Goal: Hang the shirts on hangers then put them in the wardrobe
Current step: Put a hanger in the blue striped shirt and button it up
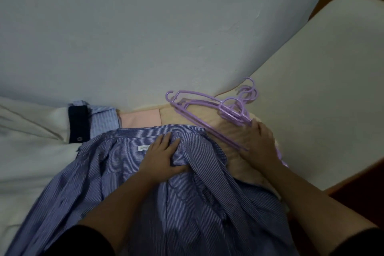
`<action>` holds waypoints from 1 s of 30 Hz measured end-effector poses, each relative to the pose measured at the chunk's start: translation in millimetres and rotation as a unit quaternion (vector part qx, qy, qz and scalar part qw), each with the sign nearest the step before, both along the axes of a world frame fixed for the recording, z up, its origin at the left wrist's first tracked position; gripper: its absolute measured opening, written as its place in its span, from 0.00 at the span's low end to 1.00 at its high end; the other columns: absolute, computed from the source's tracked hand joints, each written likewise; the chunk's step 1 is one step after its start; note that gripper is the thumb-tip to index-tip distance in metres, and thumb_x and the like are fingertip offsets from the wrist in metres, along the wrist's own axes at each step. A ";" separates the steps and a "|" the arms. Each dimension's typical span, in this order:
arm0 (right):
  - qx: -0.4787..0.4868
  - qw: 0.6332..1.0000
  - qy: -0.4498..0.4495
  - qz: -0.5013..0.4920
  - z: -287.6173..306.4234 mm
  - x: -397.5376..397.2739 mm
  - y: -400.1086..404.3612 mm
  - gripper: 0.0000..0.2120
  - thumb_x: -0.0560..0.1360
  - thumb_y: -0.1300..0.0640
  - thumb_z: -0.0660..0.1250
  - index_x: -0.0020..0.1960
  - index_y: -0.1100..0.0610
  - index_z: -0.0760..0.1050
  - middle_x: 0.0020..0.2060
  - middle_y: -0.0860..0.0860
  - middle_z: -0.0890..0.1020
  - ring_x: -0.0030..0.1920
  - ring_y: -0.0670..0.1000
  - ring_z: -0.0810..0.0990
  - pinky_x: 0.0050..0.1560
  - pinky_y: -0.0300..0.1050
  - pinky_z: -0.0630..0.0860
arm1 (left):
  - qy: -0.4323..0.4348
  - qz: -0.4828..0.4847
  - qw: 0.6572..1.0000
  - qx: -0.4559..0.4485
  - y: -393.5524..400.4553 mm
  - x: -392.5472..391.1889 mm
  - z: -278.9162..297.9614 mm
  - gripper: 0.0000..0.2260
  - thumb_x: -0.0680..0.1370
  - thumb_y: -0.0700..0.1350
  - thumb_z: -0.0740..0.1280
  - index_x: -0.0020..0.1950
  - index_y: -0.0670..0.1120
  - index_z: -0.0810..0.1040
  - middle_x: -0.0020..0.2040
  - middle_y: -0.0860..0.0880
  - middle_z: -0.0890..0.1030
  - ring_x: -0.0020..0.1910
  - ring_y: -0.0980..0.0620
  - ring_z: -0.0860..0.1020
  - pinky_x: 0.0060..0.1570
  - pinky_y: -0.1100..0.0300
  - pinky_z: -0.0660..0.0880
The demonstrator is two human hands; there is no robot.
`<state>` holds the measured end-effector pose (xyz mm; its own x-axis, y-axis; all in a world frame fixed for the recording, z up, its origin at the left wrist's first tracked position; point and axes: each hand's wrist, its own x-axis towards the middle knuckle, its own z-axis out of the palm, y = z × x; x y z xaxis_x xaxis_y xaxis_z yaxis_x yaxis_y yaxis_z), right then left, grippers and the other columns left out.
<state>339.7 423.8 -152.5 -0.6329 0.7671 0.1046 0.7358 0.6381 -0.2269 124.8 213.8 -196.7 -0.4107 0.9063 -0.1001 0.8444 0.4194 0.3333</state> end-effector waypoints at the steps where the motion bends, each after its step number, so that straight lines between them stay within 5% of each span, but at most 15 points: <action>1: -0.010 1.000 -0.005 0.008 3.8 -1.8 -1.7 0.46 0.58 0.56 0.77 0.69 0.70 0.62 0.60 0.66 0.71 0.58 0.69 0.71 0.60 0.59 0.68 | 0.001 0.003 1.000 -0.002 -5.6 -1.3 5.1 0.60 0.53 0.84 0.35 0.79 0.55 0.46 0.79 0.49 0.42 0.78 0.45 0.42 0.74 0.48 0.44; 8: -0.057 0.994 -0.012 0.096 31.3 -24.5 -29.6 0.47 0.63 0.43 0.72 0.74 0.62 0.57 0.70 0.61 0.62 0.69 0.62 0.62 0.65 0.54 0.65 | 0.010 0.081 0.997 -0.001 -61.7 -17.8 41.0 0.62 0.50 0.85 0.36 0.79 0.55 0.48 0.79 0.49 0.44 0.78 0.46 0.42 0.74 0.49 0.44; 11: -0.083 0.986 -0.049 0.134 38.1 -35.4 -43.6 0.50 0.58 0.35 0.65 0.73 0.59 0.58 0.69 0.58 0.62 0.69 0.60 0.63 0.65 0.52 0.65 | 0.014 0.124 0.992 0.011 -92.9 -24.8 52.3 0.63 0.50 0.85 0.36 0.79 0.53 0.52 0.80 0.48 0.47 0.78 0.47 0.44 0.75 0.49 0.45; 14: -0.090 0.978 -0.089 0.168 40.6 -43.9 -55.4 0.50 0.62 0.42 0.73 0.75 0.59 0.54 0.71 0.56 0.61 0.70 0.58 0.61 0.67 0.48 0.61 | 0.040 0.159 0.986 0.011 -119.6 -31.4 61.3 0.63 0.51 0.85 0.35 0.78 0.51 0.58 0.79 0.47 0.52 0.78 0.46 0.48 0.75 0.50 0.46; 17: -0.074 0.974 -0.104 0.185 36.9 -50.3 -62.9 0.46 0.64 0.46 0.74 0.74 0.58 0.56 0.69 0.56 0.63 0.67 0.58 0.64 0.66 0.47 0.64 | 0.028 0.195 0.980 0.032 -135.3 -36.8 62.6 0.57 0.56 0.83 0.47 0.77 0.51 0.62 0.79 0.46 0.52 0.77 0.45 0.49 0.75 0.48 0.52; 22: -0.066 0.965 -0.118 0.226 34.0 -65.6 -68.5 0.45 0.65 0.47 0.75 0.74 0.58 0.57 0.70 0.56 0.63 0.68 0.57 0.63 0.67 0.45 0.62 | -0.001 0.267 0.963 0.042 -139.4 -54.3 55.0 0.36 0.72 0.60 0.71 0.76 0.52 0.63 0.79 0.43 0.44 0.78 0.44 0.46 0.74 0.48 0.54; 25: -0.078 0.958 -0.138 0.239 33.2 -75.6 -67.0 0.47 0.66 0.47 0.74 0.75 0.58 0.53 0.72 0.56 0.60 0.70 0.56 0.60 0.69 0.43 0.59 | -0.031 0.289 0.956 0.045 -138.9 -67.6 49.8 0.28 0.75 0.49 0.71 0.73 0.50 0.68 0.79 0.39 0.48 0.77 0.41 0.52 0.73 0.51 0.55; 30: -0.094 0.950 -0.150 0.255 33.7 -87.3 -66.6 0.46 0.67 0.47 0.75 0.75 0.59 0.53 0.72 0.56 0.59 0.72 0.55 0.58 0.70 0.43 0.57 | -0.069 0.274 0.955 0.086 -139.6 -74.3 49.8 0.21 0.73 0.41 0.60 0.65 0.43 0.78 0.68 0.42 0.73 0.65 0.41 0.73 0.60 0.57 0.68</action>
